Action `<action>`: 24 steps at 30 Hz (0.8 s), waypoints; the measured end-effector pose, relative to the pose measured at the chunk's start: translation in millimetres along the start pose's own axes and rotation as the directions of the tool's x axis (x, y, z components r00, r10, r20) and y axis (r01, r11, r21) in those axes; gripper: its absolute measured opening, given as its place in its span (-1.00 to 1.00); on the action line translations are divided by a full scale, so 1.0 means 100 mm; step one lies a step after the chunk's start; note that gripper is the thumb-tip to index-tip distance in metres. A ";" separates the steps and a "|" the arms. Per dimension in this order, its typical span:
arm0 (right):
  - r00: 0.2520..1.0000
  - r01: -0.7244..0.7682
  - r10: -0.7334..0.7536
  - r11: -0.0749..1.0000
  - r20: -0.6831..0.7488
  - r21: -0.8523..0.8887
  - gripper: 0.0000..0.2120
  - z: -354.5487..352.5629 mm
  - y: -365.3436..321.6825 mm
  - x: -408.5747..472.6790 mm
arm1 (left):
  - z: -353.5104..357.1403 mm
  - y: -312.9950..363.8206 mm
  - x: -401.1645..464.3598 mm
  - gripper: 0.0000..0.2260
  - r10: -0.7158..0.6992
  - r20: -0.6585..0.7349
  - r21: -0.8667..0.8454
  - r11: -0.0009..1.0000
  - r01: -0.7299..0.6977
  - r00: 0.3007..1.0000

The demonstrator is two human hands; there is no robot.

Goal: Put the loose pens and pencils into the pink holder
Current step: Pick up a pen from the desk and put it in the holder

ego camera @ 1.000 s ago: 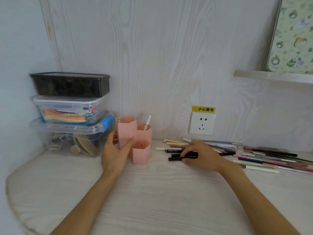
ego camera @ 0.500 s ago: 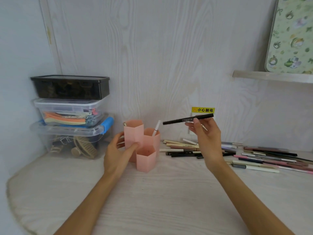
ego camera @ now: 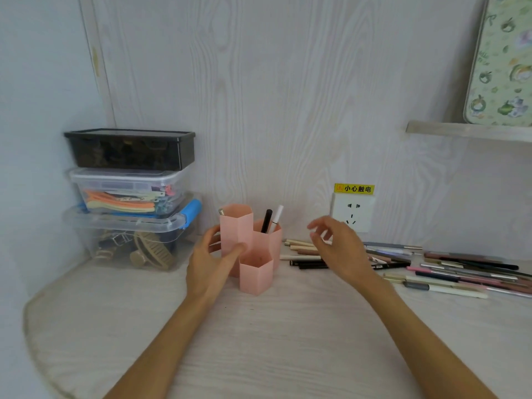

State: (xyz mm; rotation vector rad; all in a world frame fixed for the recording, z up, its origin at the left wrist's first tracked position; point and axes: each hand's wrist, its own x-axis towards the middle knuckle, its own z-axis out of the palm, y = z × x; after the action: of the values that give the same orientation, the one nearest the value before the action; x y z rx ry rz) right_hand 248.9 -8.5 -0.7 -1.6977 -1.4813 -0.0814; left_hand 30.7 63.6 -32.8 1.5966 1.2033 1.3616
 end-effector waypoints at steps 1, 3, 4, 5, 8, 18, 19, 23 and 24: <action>0.995 -0.001 0.008 0.998 0.102 -0.070 -0.89 -0.08 0.08 0.00 | 0.00 0.00 0.00 -0.48 0.003 0.000 0.004 1.000 -0.003 1.000; 0.952 -0.016 0.048 0.994 0.303 -0.109 -0.87 -0.20 0.21 -0.04 | 0.00 -0.01 0.01 -0.48 0.011 0.003 0.012 1.000 -0.011 1.000; 0.922 -0.031 0.063 0.995 0.382 -0.092 -0.87 -0.24 0.24 -0.07 | 0.00 -0.01 0.01 -0.48 0.016 0.004 0.014 1.000 -0.016 1.000; 0.899 -0.046 0.072 0.996 0.432 -0.070 -0.86 -0.25 0.25 -0.10 | -0.01 -0.02 0.01 -0.49 0.022 0.004 0.017 1.000 -0.022 1.000; 0.906 -0.024 0.065 0.994 0.418 -0.103 -0.86 -0.23 0.27 -0.13 | -0.01 -0.02 0.01 -0.48 0.021 0.008 0.025 0.999 -0.021 1.000; 0.954 0.222 -0.145 0.929 0.261 -0.296 -0.83 -0.14 0.21 -0.11 | 0.00 -0.02 -0.01 -0.48 0.021 0.006 0.020 1.000 -0.021 1.000; 0.978 0.170 -0.140 0.964 0.152 -0.205 -0.85 -0.18 0.15 -0.09 | 0.00 -0.02 -0.01 -0.48 0.023 0.004 0.018 1.000 -0.023 1.000; 0.945 0.053 0.133 0.840 -0.300 0.540 -0.94 -0.33 -0.21 -0.01 | 0.01 -0.01 -0.02 -0.46 0.013 -0.003 0.012 1.000 -0.013 1.000; 0.930 0.080 0.187 0.736 -0.316 0.673 -0.92 -0.34 -0.28 -0.01 | 0.01 -0.01 -0.02 -0.45 0.009 -0.002 0.013 1.000 -0.009 1.000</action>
State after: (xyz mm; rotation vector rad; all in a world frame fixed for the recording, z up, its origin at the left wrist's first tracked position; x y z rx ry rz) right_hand 240.9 -32.5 35.7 -1.0428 -0.9938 0.1583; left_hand 31.4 62.3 -34.4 1.6117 1.2099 1.3645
